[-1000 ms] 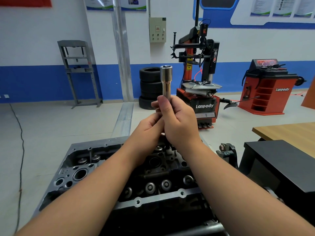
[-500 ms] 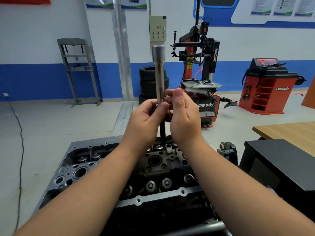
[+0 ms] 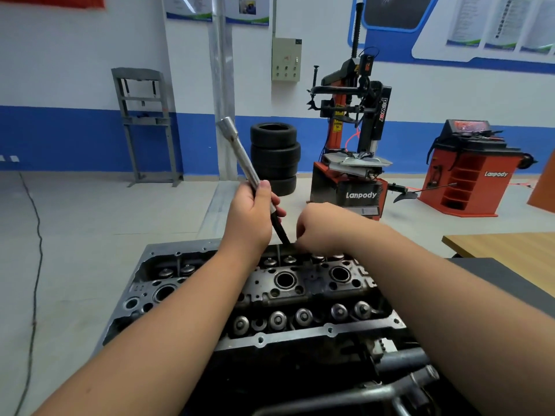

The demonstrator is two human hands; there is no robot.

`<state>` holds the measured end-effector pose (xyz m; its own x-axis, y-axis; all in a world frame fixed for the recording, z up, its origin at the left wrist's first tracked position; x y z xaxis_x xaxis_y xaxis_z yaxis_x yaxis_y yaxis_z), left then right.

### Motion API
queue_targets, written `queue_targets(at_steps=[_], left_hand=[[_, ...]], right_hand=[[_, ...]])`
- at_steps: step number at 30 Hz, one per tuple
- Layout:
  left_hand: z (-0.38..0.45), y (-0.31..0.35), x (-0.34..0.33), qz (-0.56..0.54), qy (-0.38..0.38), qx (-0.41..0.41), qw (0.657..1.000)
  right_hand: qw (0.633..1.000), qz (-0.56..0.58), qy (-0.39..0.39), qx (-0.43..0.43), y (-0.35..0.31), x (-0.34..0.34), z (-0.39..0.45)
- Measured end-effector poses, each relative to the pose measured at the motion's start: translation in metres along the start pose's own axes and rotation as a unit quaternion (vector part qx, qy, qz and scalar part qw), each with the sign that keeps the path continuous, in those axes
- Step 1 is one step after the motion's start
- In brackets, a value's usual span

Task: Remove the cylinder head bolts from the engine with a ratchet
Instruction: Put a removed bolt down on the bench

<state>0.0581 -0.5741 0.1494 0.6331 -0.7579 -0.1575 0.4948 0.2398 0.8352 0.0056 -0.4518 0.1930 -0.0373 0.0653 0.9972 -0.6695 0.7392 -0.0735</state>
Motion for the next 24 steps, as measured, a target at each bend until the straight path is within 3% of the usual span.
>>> queue_targets(at_steps=[4, 16, 20, 24], left_hand=[[0.0, -0.002, 0.0, 0.016, -0.01, 0.007, 1.0], [-0.007, -0.002, 0.008, 0.085, -0.013, -0.036, 0.996], [-0.009, 0.0, 0.007, 0.106, -0.022, -0.029, 0.994], [-0.009, 0.006, 0.007, 0.109, -0.017, -0.027, 0.994]], right_hand=[[0.997, -0.071, -0.038, 0.008, -0.009, -0.002, -0.005], [0.992, -0.098, -0.077, 0.016, -0.02, 0.001, 0.005], [0.996, -0.024, -0.08, 0.009, -0.017, 0.026, 0.002], [0.998, 0.062, -0.02, 0.019, 0.002, 0.063, -0.02]])
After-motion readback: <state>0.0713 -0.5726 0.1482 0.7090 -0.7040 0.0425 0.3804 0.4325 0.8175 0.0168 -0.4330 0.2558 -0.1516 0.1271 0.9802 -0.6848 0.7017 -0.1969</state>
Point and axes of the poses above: each hand's wrist, its own z-axis towards the middle knuckle, its own x-axis out of the back of the hand, y = z × x, the point moved 2 cm from there along z, towards the middle knuckle, and after that the axes turned 4 degrees about -x, right-handed, at the moved point
